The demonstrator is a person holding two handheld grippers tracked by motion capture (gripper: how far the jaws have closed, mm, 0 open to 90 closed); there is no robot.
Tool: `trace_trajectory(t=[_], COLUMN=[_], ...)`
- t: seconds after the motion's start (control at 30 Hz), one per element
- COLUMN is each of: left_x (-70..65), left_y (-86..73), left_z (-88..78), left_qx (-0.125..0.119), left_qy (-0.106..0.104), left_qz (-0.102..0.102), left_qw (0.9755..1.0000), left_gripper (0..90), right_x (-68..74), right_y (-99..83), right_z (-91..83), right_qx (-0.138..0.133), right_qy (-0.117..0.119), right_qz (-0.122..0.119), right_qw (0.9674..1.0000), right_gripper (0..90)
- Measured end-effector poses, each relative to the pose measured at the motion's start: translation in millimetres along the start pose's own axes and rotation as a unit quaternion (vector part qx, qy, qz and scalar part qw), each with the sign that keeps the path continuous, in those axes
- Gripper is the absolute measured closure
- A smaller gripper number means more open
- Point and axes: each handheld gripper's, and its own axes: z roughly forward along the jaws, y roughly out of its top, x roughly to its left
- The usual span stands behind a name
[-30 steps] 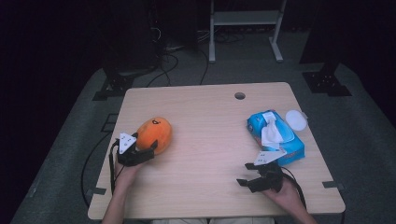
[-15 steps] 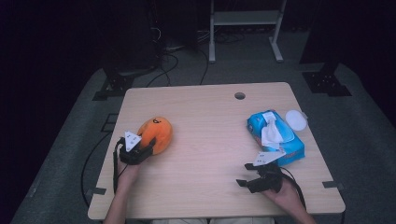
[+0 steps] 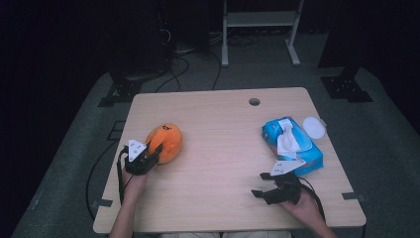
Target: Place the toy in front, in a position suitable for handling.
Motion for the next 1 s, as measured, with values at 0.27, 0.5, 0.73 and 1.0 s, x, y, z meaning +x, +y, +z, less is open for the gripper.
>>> trace_trajectory(t=[0.27, 0.5, 0.73, 1.0], left_x=[7.0, 3.8, -23.1, -69.7], left_y=[2.9, 11.6, 27.3, 38.8], left_z=[-7.6, -15.7, -20.5, -20.0], left_qx=[-0.025, -0.057, -0.075, -0.077], left_qy=[-0.013, -0.035, -0.077, -0.143], left_qz=[-0.036, -0.059, -0.029, 0.016], left_qw=[0.9989, 0.996, 0.9938, 0.9867], left_gripper=[63.3, 64.0, 64.0, 63.8], right_x=[0.0, -0.3, -2.2, -6.4], right_y=[0.2, 0.2, 0.2, 0.1], right_z=[-0.7, -0.2, -3.0, -9.8], right_qx=[0.0, -0.001, -0.005, -0.016], right_qy=[-0.001, 0.0, -0.004, -0.012], right_qz=[0.001, 0.002, 0.007, 0.01], right_qw=[1.0, 1.0, 1.0, 0.9998], right_gripper=[27.1, 27.1, 27.1, 27.1])
